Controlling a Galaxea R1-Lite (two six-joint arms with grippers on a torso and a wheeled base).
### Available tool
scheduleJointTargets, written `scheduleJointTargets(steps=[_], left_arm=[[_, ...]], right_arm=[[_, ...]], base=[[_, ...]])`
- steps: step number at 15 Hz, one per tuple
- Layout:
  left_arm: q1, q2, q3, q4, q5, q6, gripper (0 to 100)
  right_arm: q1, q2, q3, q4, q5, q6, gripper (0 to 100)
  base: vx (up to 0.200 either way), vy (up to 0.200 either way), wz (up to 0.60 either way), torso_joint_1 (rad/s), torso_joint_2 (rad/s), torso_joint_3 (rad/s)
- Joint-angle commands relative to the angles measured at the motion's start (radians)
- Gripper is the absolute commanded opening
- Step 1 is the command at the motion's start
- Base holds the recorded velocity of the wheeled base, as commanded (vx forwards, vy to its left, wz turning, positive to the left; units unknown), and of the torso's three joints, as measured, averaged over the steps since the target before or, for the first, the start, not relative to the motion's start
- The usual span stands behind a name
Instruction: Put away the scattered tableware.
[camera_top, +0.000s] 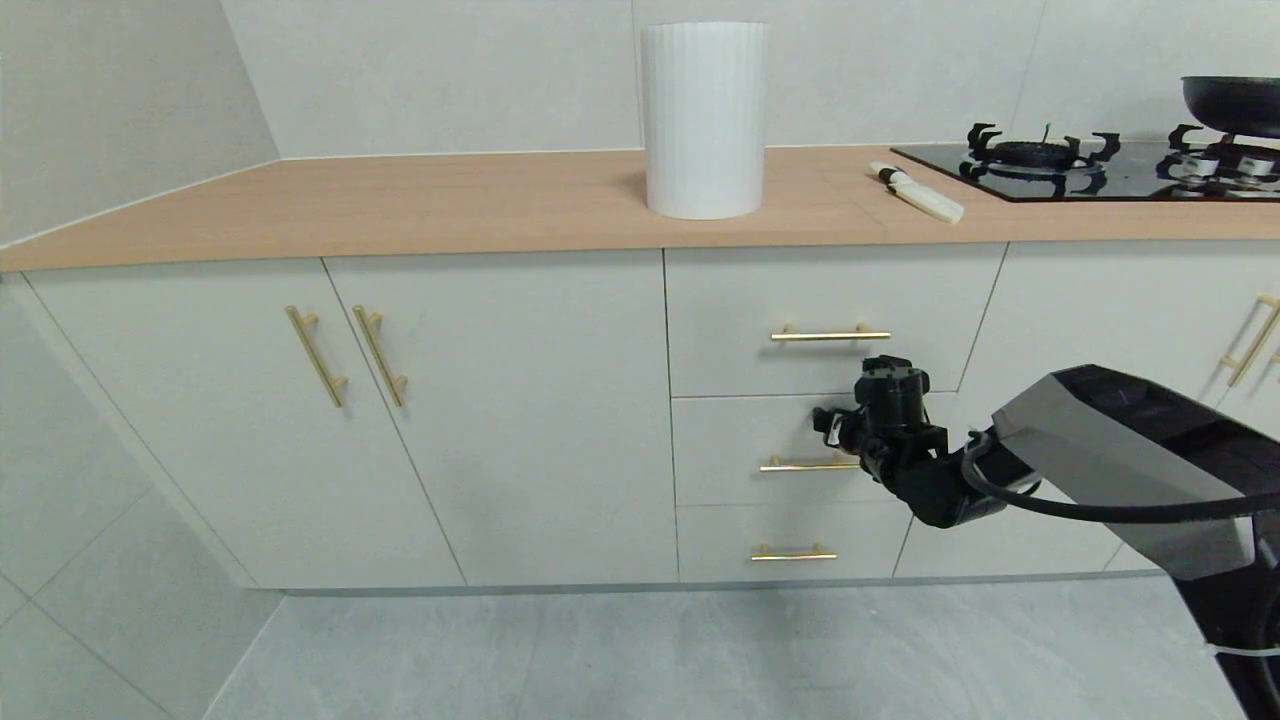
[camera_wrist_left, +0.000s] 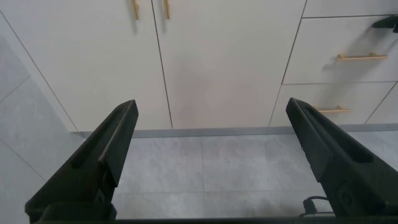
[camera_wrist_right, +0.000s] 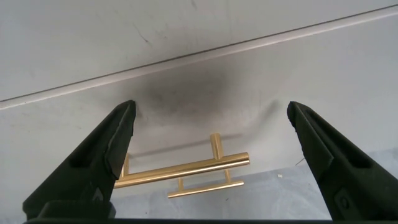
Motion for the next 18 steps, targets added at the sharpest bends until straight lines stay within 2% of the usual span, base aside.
scheduleJointTargets(steps=[1, 3, 4, 10, 13, 14, 15, 16, 18], left_arm=[[0.0, 0.002, 0.0, 0.0, 0.0, 0.001, 100], [0.0, 0.002, 0.0, 0.0, 0.0, -0.001, 100], [0.0, 0.002, 0.0, 0.0, 0.0, -0.001, 100], [0.0, 0.002, 0.0, 0.0, 0.0, 0.001, 100], [0.0, 0.002, 0.0, 0.0, 0.0, 0.001, 100], [0.0, 0.002, 0.0, 0.0, 0.0, 0.001, 100], [0.0, 0.002, 0.0, 0.0, 0.0, 0.001, 100], [0.0, 0.002, 0.0, 0.0, 0.0, 0.001, 100], [0.0, 0.002, 0.0, 0.0, 0.0, -0.001, 100]], right_arm=[[-0.001, -0.019, 0.011, -0.003, -0.003, 0.001, 100], [0.001, -0.082, 0.08, -0.001, -0.001, -0.002, 100], [0.002, -0.168, 0.155, -0.001, 0.007, -0.004, 100], [0.03, -0.829, 0.643, -0.001, 0.007, -0.112, 100], [0.037, -1.188, 0.838, 0.007, -0.001, -0.212, 100], [0.037, -1.282, 0.879, 0.011, -0.001, -0.247, 100], [0.037, -1.282, 0.879, 0.011, -0.001, -0.247, 100], [0.034, -1.568, 0.993, 0.069, -0.001, -0.407, 100], [0.013, -1.82, 1.024, 0.25, -0.001, -0.478, 100]], base=[[0.0, 0.0, 0.0, 0.0, 0.0, 0.0], [0.0, 0.0, 0.0, 0.0, 0.0, 0.0], [0.0, 0.0, 0.0, 0.0, 0.0, 0.0], [0.0, 0.0, 0.0, 0.0, 0.0, 0.0], [0.0, 0.0, 0.0, 0.0, 0.0, 0.0], [0.0, 0.0, 0.0, 0.0, 0.0, 0.0], [0.0, 0.0, 0.0, 0.0, 0.0, 0.0], [0.0, 0.0, 0.0, 0.0, 0.0, 0.0], [0.0, 0.0, 0.0, 0.0, 0.0, 0.0]])
